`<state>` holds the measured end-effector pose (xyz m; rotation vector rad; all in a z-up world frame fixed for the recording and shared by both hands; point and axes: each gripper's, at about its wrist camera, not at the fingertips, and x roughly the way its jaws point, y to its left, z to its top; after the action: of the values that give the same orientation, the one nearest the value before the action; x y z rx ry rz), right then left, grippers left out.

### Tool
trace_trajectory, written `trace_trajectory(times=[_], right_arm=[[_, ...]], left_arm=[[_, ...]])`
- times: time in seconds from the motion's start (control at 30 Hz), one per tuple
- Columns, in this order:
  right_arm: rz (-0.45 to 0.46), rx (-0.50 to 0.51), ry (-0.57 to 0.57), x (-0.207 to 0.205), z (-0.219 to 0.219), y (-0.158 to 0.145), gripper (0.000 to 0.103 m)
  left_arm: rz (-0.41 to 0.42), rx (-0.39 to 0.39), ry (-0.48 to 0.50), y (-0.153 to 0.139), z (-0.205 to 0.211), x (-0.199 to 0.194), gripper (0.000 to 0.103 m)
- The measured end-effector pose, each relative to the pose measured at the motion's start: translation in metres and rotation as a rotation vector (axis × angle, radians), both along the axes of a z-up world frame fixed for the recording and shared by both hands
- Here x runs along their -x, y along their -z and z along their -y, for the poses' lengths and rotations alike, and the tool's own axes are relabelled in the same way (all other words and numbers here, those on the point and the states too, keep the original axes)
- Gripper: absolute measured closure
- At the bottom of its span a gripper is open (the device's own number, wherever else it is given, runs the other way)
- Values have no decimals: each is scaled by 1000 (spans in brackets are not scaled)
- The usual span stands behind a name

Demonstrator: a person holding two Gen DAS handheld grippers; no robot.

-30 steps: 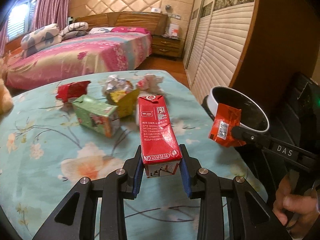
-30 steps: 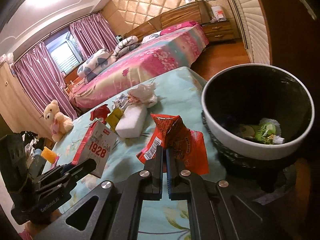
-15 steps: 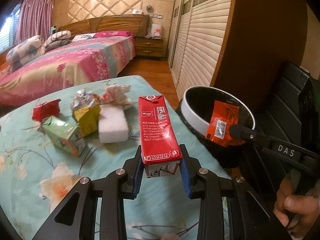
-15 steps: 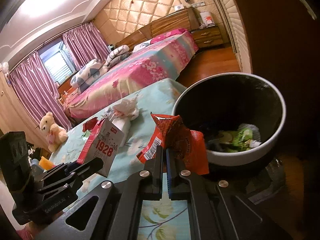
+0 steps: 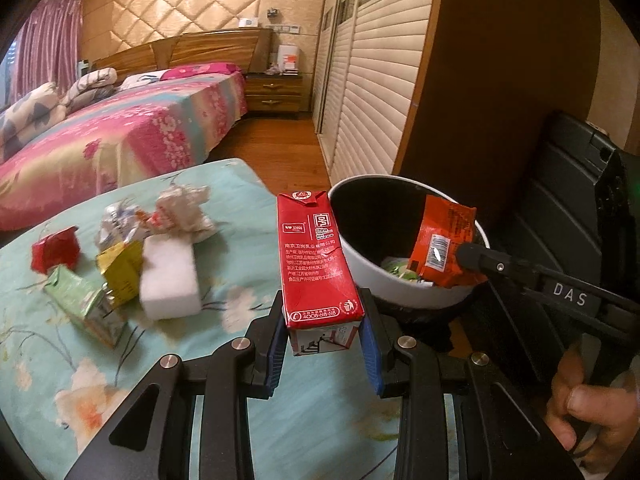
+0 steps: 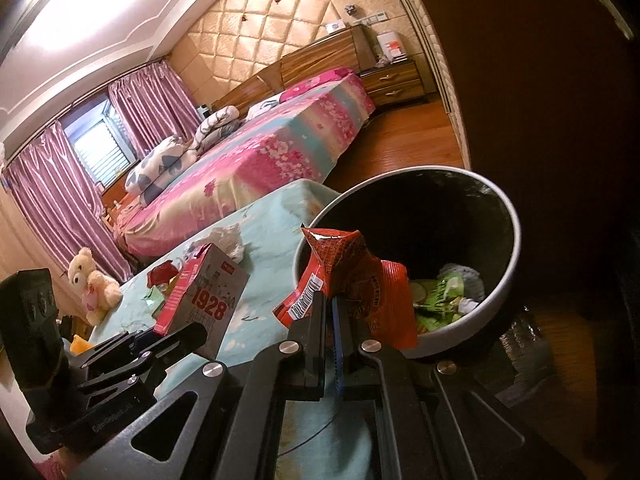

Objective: Collect trash
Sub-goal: 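Carry the red carton and red wrapper over the bin and open both tools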

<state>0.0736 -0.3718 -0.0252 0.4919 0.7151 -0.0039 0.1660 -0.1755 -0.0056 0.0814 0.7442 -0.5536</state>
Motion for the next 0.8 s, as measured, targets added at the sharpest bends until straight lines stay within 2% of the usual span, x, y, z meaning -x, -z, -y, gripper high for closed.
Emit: trace_trajectory(times=[0.8], right_arm=[[-53,2,65,-19,43,12,101]], left_arm=[[-9,-31,89,5,68,-44,72]])
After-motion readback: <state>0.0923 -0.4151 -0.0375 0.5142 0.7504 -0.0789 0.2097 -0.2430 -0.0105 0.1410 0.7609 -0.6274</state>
